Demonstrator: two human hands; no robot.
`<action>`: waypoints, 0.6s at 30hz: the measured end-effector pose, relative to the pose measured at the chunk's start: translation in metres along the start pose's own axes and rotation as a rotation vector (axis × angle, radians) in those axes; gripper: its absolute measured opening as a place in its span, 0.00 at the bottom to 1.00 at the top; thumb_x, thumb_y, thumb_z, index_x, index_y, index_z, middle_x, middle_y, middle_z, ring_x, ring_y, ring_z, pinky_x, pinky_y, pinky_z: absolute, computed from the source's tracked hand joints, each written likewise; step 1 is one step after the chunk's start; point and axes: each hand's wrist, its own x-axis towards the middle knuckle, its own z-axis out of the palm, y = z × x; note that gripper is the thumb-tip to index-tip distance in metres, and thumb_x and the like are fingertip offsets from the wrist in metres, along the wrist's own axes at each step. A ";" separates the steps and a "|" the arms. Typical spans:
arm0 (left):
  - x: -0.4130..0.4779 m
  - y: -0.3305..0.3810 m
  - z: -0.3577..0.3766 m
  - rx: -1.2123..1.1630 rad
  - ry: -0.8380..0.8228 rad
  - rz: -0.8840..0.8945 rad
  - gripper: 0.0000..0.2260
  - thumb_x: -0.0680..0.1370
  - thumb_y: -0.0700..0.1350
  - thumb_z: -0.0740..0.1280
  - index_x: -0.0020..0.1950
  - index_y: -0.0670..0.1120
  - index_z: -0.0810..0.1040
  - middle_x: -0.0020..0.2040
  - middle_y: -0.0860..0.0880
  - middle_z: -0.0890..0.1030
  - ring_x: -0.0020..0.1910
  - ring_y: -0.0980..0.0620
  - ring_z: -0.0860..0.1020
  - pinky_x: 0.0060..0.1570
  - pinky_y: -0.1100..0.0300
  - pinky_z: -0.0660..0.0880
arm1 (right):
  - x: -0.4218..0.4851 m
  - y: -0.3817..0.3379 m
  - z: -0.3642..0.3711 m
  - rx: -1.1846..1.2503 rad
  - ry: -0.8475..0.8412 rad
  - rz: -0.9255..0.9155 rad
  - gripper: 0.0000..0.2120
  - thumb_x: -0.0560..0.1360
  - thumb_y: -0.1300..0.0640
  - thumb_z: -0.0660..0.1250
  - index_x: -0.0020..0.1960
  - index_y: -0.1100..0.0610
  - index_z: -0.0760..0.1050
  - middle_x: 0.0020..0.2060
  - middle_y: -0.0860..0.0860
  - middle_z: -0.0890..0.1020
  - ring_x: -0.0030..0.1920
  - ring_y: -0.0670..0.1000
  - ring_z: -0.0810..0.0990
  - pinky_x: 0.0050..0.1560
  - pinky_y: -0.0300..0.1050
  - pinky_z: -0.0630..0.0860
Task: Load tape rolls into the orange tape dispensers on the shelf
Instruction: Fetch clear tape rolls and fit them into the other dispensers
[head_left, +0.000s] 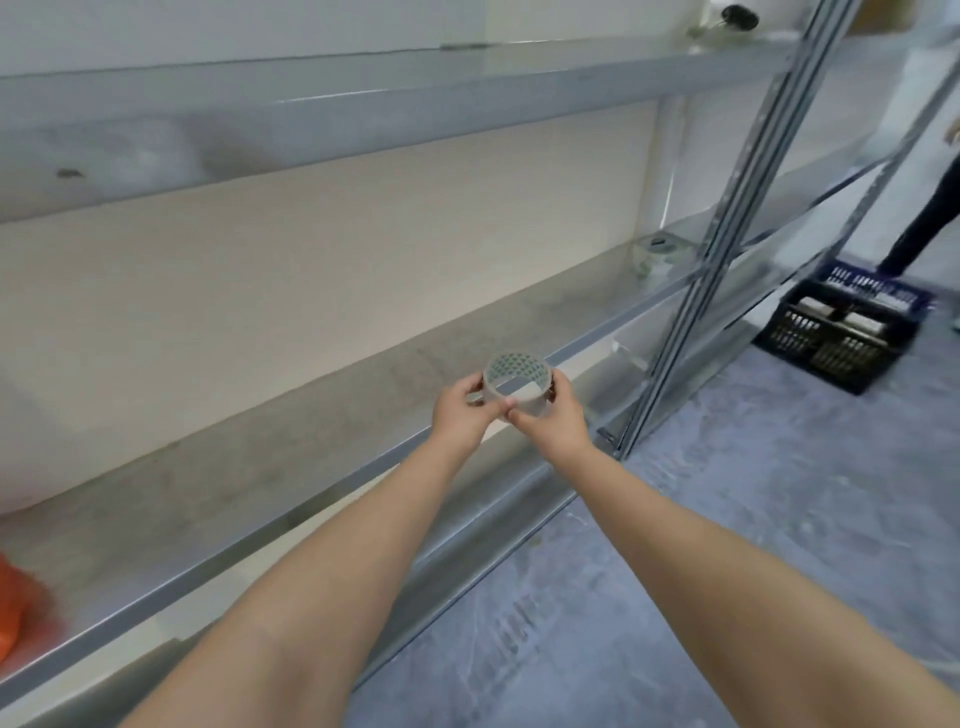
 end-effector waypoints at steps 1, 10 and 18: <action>0.005 0.001 0.014 0.000 -0.009 0.002 0.21 0.70 0.36 0.73 0.62 0.40 0.76 0.59 0.44 0.80 0.51 0.51 0.78 0.42 0.73 0.74 | 0.006 0.003 -0.014 -0.004 0.006 -0.003 0.30 0.65 0.57 0.75 0.64 0.57 0.67 0.60 0.53 0.75 0.58 0.48 0.72 0.56 0.39 0.65; 0.039 0.016 0.121 -0.016 -0.057 -0.018 0.19 0.71 0.37 0.72 0.61 0.41 0.76 0.54 0.48 0.78 0.49 0.55 0.76 0.38 0.78 0.71 | 0.058 0.033 -0.104 0.019 0.059 0.032 0.31 0.65 0.57 0.75 0.65 0.55 0.66 0.61 0.54 0.76 0.59 0.50 0.74 0.60 0.44 0.71; 0.107 0.019 0.176 0.018 -0.103 -0.075 0.23 0.69 0.41 0.75 0.62 0.41 0.75 0.57 0.49 0.78 0.54 0.54 0.75 0.56 0.62 0.69 | 0.125 0.054 -0.147 -0.012 0.088 0.050 0.31 0.65 0.55 0.76 0.64 0.55 0.67 0.57 0.49 0.76 0.61 0.50 0.74 0.64 0.47 0.70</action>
